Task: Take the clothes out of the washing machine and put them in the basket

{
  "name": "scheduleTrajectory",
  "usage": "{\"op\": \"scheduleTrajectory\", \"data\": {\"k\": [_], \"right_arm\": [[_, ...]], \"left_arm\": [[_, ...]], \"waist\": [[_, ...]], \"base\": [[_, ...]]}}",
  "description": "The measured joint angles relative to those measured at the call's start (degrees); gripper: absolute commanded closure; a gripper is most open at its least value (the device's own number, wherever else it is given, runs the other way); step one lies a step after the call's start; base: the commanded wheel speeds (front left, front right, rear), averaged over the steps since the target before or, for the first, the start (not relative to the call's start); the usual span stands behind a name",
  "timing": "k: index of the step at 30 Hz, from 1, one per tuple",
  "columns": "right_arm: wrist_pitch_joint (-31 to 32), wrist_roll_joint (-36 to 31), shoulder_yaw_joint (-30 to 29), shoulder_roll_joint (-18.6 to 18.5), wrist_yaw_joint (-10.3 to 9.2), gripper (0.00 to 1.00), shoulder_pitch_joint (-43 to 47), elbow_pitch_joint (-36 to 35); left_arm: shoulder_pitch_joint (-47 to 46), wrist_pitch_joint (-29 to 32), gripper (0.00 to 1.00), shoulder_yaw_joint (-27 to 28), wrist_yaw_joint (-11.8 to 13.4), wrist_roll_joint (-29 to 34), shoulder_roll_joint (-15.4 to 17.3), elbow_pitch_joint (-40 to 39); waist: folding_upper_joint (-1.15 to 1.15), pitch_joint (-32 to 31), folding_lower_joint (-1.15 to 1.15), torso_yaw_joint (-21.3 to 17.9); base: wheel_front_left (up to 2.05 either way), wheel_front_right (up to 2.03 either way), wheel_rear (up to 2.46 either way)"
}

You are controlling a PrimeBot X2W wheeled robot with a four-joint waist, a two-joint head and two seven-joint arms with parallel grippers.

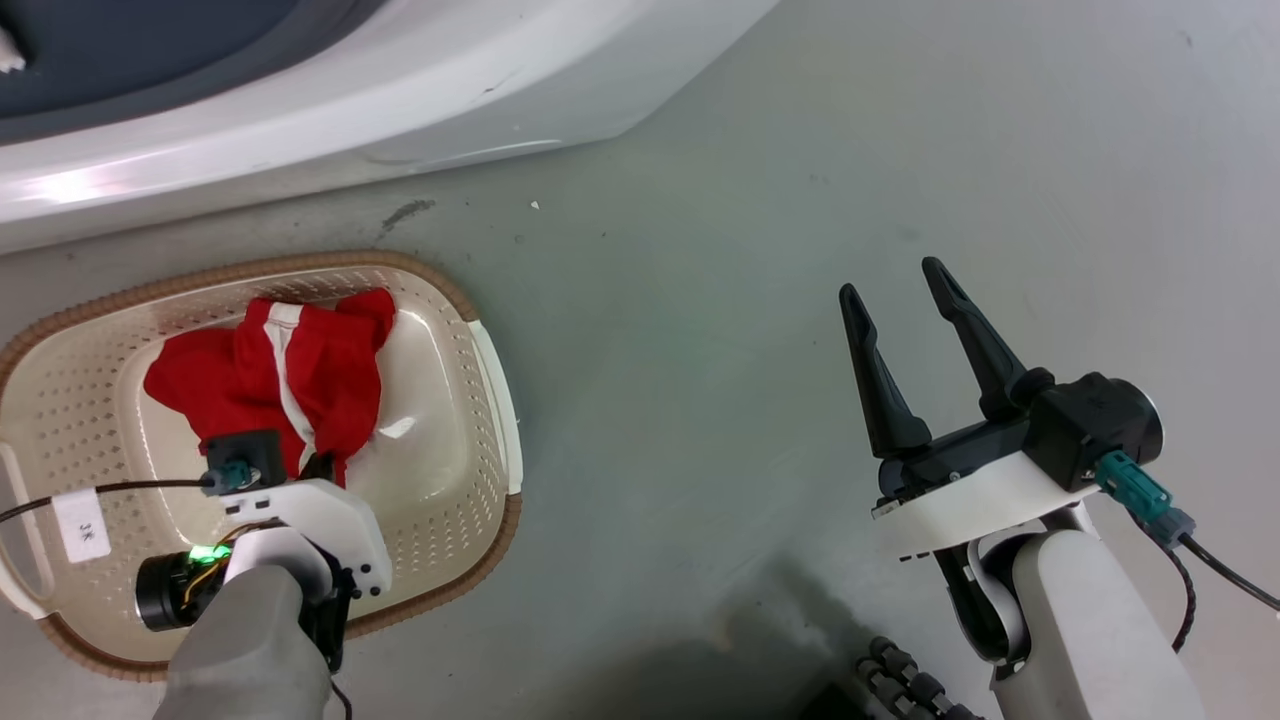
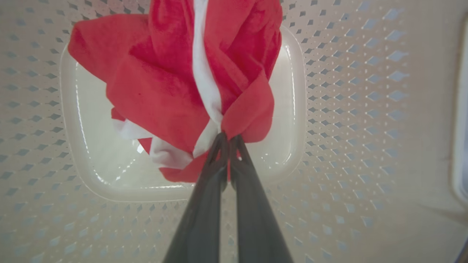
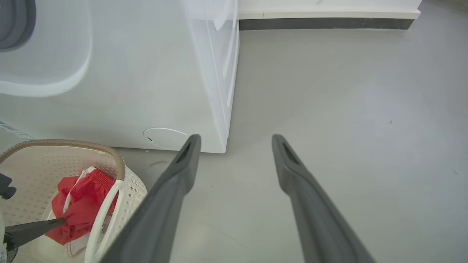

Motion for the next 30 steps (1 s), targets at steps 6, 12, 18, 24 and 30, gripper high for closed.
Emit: {"op": "scheduleTrajectory", "data": {"k": [6, 12, 18, 24, 30], "right_arm": [[-0.24, 0.11, 0.45, 0.02, 0.0, 0.0, -0.09, 0.89], [-0.35, 0.32, 0.42, 0.02, 0.0, 0.0, -0.49, 2.02], [-0.38, -0.13, -0.14, 0.03, 0.0, 0.0, 0.12, 2.89], [-0.4, -0.62, -0.97, 0.03, 0.0, 0.0, 2.17, 3.94], [0.09, -1.05, -1.42, 0.04, 0.0, 0.0, 4.16, 4.06]], "left_arm": [[-1.25, 1.11, 0.6, -0.35, 0.31, -0.42, -0.46, 2.82], [-1.29, 0.97, 0.0, -1.05, 0.33, -0.43, -0.86, 3.57], [0.27, -0.33, 0.0, -1.04, -1.04, -0.99, -2.74, 3.36], [3.79, -0.7, 0.0, -0.47, -1.3, -0.11, -4.15, -3.87], [8.68, -0.7, 0.0, 0.3, -0.86, 2.4, -5.15, -12.83]], "waist": [[0.0, 0.21, 0.0, -0.28], [0.0, -2.06, 0.0, -0.1], [0.0, -6.9, -0.01, 0.86], [0.0, -12.85, -0.01, 2.89], [0.0, -18.53, -0.01, 5.55]], "base": [[0.0, 0.0, 0.0], [0.0, 0.0, 0.0], [0.0, 0.0, 0.0], [0.0, 0.0, 0.0], [0.0, 0.0, 0.0]]}}
